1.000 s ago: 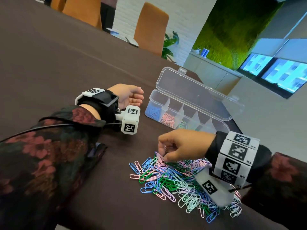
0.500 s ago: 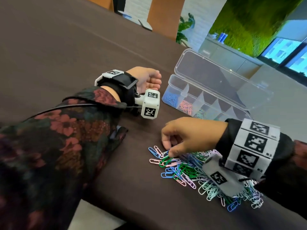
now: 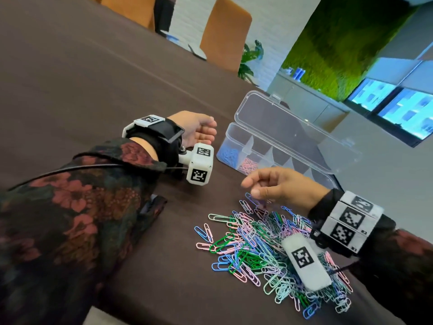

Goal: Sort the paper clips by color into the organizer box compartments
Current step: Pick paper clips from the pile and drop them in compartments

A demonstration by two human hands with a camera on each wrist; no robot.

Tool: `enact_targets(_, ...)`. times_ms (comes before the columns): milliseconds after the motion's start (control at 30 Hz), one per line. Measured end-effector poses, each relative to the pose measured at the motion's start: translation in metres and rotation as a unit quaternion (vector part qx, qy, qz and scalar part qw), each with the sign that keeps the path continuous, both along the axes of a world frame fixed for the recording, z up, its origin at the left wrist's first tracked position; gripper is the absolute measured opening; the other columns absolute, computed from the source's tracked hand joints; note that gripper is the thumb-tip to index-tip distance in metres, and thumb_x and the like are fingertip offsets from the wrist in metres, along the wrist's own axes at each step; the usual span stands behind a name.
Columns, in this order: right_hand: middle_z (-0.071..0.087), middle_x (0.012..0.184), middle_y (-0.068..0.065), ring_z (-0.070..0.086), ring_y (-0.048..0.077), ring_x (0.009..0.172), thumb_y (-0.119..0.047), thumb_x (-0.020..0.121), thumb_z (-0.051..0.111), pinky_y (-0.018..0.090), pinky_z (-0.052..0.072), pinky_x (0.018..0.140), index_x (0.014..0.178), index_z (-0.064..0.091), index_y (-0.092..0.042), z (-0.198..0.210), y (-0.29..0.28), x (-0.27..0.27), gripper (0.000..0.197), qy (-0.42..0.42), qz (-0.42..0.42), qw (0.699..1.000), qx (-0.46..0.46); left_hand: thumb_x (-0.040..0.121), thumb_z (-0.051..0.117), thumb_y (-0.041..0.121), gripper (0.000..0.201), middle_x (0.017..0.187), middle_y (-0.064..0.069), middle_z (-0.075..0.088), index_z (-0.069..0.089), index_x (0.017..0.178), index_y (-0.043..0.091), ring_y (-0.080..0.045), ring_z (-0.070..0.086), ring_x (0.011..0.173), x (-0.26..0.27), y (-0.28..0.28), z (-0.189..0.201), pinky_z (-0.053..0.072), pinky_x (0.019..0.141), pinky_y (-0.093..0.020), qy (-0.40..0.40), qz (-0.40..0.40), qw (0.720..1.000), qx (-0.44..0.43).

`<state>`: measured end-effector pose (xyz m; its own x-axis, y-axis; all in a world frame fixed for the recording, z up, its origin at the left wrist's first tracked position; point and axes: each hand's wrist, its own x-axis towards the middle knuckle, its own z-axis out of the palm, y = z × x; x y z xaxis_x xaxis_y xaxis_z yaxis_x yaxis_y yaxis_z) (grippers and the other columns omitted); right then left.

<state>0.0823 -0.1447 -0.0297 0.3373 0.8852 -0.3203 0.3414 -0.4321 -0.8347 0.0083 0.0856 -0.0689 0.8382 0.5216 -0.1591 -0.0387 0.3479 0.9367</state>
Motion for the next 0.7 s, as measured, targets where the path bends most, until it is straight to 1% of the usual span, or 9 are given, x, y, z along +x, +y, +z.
enact_targets(100,0.055,0.056,0.005,0.061,0.016,0.052,0.009,0.087,0.049,0.019,0.045,0.043,0.094,0.059,-0.002,-0.003,-0.004,0.003,0.016,0.089,-0.072,0.993,0.032,0.098,0.047,0.022,0.021,0.076,-0.004,0.056,0.056,0.084,0.009,-0.014,0.054,0.065,0.000,0.001,0.000,0.050,0.047,-0.016,0.001,-0.001,1.000,0.000)
enact_targets(233,0.055,0.060,0.007,0.064,0.018,0.057,-0.003,0.076,0.055,0.021,0.051,0.047,0.092,0.062,-0.001,-0.005,-0.006,0.004,0.018,0.170,-0.124,0.976,0.054,0.098,0.047,0.022,0.021,0.076,-0.005,0.056,0.056,0.084,0.008,-0.014,0.055,0.065,0.000,0.000,0.000,0.050,0.047,-0.016,0.001,-0.001,1.000,0.004)
enact_targets(367,0.057,0.064,0.006,0.057,0.013,0.051,0.005,0.091,0.045,0.018,0.045,0.042,0.090,0.062,-0.001,-0.009,-0.001,0.001,0.018,0.158,-0.172,0.971,0.044,0.098,0.047,0.022,0.021,0.077,-0.005,0.056,0.056,0.085,0.009,-0.015,0.055,0.065,0.000,0.001,-0.001,0.050,0.048,-0.016,0.002,-0.002,1.000,0.006)
enact_targets(433,0.055,0.064,0.003,0.045,0.009,0.048,0.000,0.093,0.048,0.017,0.035,0.041,0.087,0.062,-0.007,-0.009,0.004,-0.003,0.018,0.090,-0.161,0.983,0.007,0.098,0.046,0.022,0.021,0.078,-0.005,0.055,0.056,0.086,0.009,-0.015,0.055,0.066,-0.001,0.001,0.000,0.051,0.048,-0.017,0.002,-0.002,1.000,0.008)
enact_targets(500,0.053,0.062,-0.004,0.040,0.006,0.047,-0.014,0.091,0.058,0.016,0.032,0.044,0.084,0.061,-0.014,-0.004,0.010,-0.010,0.008,-0.072,-0.084,0.992,-0.064,0.098,0.046,0.023,0.021,0.078,-0.004,0.056,0.056,0.086,0.009,-0.014,0.055,0.066,-0.001,0.001,0.000,0.051,0.049,-0.017,0.002,-0.003,1.000,0.007)
enact_targets(533,0.052,0.060,-0.008,0.041,0.003,0.047,-0.020,0.089,0.064,0.015,0.032,0.046,0.083,0.060,-0.016,-0.001,0.012,-0.014,0.008,-0.183,-0.027,0.977,-0.105,0.098,0.046,0.023,0.021,0.078,-0.004,0.056,0.056,0.086,0.009,-0.014,0.055,0.066,-0.002,0.000,0.001,0.051,0.049,-0.017,0.003,-0.003,1.000,0.006)
enact_targets(600,0.050,0.062,-0.011,0.042,0.001,0.052,-0.028,0.084,0.069,0.015,0.034,0.051,0.080,0.056,-0.019,0.001,0.018,-0.019,0.016,-0.357,0.077,0.917,-0.161,0.098,0.046,0.023,0.021,0.078,-0.004,0.056,0.056,0.086,0.010,-0.014,0.054,0.066,-0.002,0.000,0.001,0.051,0.050,-0.018,0.005,-0.003,1.000,0.003)
enact_targets(633,0.048,0.063,-0.011,0.042,0.001,0.055,-0.028,0.084,0.069,0.015,0.033,0.052,0.077,0.054,-0.020,0.001,0.020,-0.022,0.019,-0.393,0.101,0.896,-0.178,0.098,0.046,0.022,0.020,0.077,-0.004,0.056,0.056,0.086,0.009,-0.014,0.054,0.065,-0.002,0.000,0.001,0.050,0.049,-0.018,0.004,-0.001,1.000,0.000)
enact_targets(700,0.047,0.065,-0.010,0.041,0.002,0.058,-0.026,0.086,0.066,0.015,0.032,0.053,0.070,0.049,-0.021,-0.001,0.024,-0.026,0.024,-0.414,0.121,0.880,-0.200,0.097,0.047,0.021,0.019,0.077,-0.005,0.056,0.056,0.085,0.009,-0.014,0.054,0.063,-0.002,0.000,0.001,0.050,0.049,-0.018,0.000,0.002,1.000,-0.005)
